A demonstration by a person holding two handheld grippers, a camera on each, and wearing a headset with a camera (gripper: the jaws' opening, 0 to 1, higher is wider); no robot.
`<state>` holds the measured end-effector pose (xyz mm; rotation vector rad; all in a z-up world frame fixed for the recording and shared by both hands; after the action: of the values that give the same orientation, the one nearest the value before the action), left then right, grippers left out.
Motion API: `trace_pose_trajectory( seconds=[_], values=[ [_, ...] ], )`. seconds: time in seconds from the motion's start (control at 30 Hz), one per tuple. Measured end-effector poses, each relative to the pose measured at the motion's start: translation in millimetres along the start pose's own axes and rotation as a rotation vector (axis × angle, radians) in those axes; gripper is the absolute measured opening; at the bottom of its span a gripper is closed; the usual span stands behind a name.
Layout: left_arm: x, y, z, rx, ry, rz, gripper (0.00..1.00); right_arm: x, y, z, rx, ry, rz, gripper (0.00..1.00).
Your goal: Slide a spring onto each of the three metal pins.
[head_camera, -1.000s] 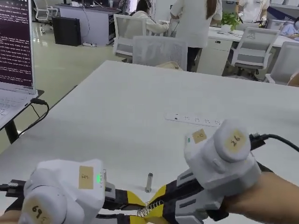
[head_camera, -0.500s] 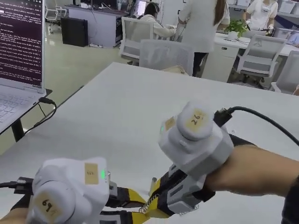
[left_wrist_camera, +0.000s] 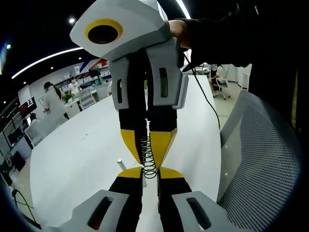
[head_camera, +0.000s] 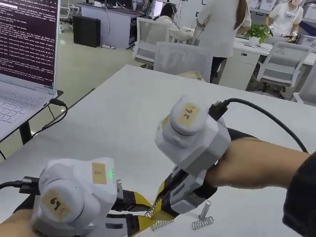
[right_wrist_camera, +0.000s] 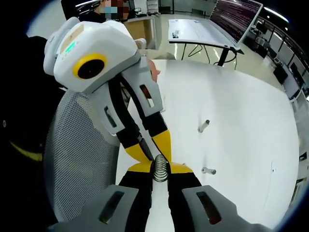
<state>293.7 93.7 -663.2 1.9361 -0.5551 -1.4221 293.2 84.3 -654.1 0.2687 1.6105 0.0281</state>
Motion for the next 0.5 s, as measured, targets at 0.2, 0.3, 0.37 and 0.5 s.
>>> trace_pose_trajectory(
  seconds=[0.2,0.3,0.37,0.5],
  values=[
    [-4.1,-10.0,-7.7,-0.011,0.011,-0.021,0.04,-1.3,8.5,3.4,-0.014,0.001,-0.002,0.08],
    [-7.3,-15.1,-10.9,-0.044,0.017,-0.018,0.09,0.0,10.8,4.4,-0.016,0.005,-0.002,0.08],
    [-10.1,-17.4,-12.1,-0.059,0.014,-0.009,0.11,0.9,11.1,5.3,-0.018,0.004,-0.007,0.08],
    [-15.3,-26.9,-14.6,-0.102,0.018,-0.010,0.16,0.2,14.1,7.4,-0.019,0.003,-0.004,0.08]
  ],
)
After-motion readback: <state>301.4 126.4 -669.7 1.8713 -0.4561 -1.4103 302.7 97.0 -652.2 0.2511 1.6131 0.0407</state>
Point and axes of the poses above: the centre of the closed fingertips' face, and the gripper's own axes: x roughly forward along the fingers, z roughly to its right, y roughly out of its top, the point moved 2 cm from there along -x, roughly backward along the fingers, and after that the axes turned 15 degrees about -z, right-handed, at the moved point
